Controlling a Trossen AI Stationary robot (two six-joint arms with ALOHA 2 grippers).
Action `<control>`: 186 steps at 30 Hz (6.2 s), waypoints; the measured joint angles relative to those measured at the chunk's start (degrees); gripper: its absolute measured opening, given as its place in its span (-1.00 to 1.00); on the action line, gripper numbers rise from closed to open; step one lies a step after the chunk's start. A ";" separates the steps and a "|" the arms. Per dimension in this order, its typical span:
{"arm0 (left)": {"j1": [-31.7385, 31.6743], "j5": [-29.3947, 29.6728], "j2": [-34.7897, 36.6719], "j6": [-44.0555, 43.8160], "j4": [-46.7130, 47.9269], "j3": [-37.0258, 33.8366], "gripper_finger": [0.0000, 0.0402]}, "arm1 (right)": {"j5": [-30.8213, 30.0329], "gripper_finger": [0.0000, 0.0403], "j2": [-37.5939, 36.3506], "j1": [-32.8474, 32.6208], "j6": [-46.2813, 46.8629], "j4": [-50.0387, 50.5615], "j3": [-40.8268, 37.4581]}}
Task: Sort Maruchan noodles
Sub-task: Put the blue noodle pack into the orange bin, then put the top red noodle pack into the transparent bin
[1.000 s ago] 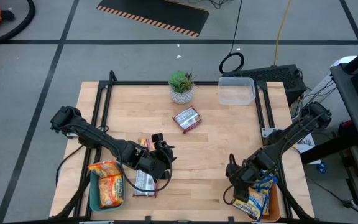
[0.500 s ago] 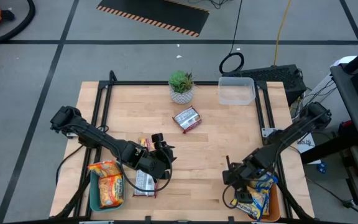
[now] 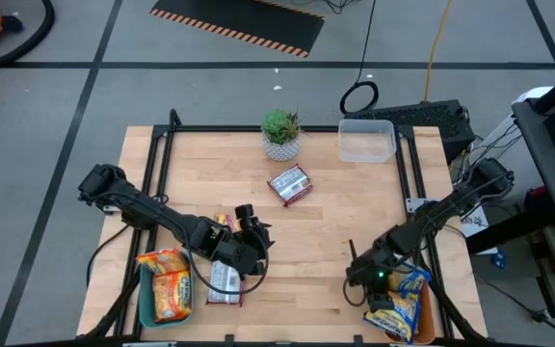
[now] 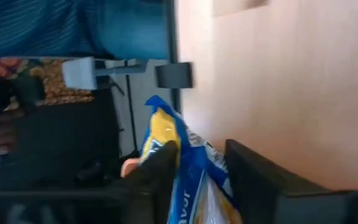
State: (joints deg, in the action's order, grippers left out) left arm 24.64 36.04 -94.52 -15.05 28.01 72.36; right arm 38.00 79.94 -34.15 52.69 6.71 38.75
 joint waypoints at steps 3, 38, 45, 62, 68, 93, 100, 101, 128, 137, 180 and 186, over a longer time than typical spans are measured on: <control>-0.15 0.00 0.00 -0.01 0.02 0.00 0.06 | 2.32 -0.65 0.00 0.14 -0.70 -2.97 -0.03; 0.57 -0.21 0.00 -0.50 0.02 0.00 0.06 | 2.92 -1.00 -0.16 -0.06 9.87 27.04 15.62; 0.35 -0.22 0.00 -0.22 0.02 0.00 0.06 | 4.24 -1.00 -1.95 -1.00 18.92 26.97 16.07; 0.50 -0.21 0.00 -0.21 0.02 0.00 0.06 | 1.83 -1.00 -7.23 -11.02 62.98 22.77 18.14; 0.50 -0.20 0.00 -0.23 0.00 0.00 0.06 | 2.84 -1.00 -7.19 -11.40 70.20 29.54 17.86; 0.50 -0.18 0.00 0.21 0.34 0.00 0.06 | -52.28 -1.00 -7.19 -6.57 9.48 22.01 14.75; 0.50 -0.12 0.00 2.58 0.96 0.00 0.06 | -75.15 -1.00 -7.19 0.98 -6.94 17.51 14.75; 0.50 -0.10 0.00 2.81 1.56 0.00 0.06 | -75.25 -1.00 -7.19 2.88 -7.64 17.50 14.75; -4.37 -1.43 0.00 -2.08 13.00 -0.02 0.06 | -61.72 -0.45 14.52 27.05 -47.05 -24.79 5.11; -4.35 -1.69 0.00 -2.17 15.01 -0.96 0.06 | -61.76 -0.08 26.34 27.03 -52.53 -40.30 4.85; -12.61 -1.64 0.00 1.51 15.43 -1.03 0.06 | -65.68 -0.98 34.16 32.75 -77.53 -47.88 6.58; -13.10 -1.63 0.00 2.66 15.30 -1.03 0.06 | -73.04 -1.00 31.99 30.24 -79.43 -45.42 6.39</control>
State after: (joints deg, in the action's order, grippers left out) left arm 11.54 34.40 -94.52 -12.39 43.32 71.33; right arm -35.04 111.93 -3.91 -26.74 -38.71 45.14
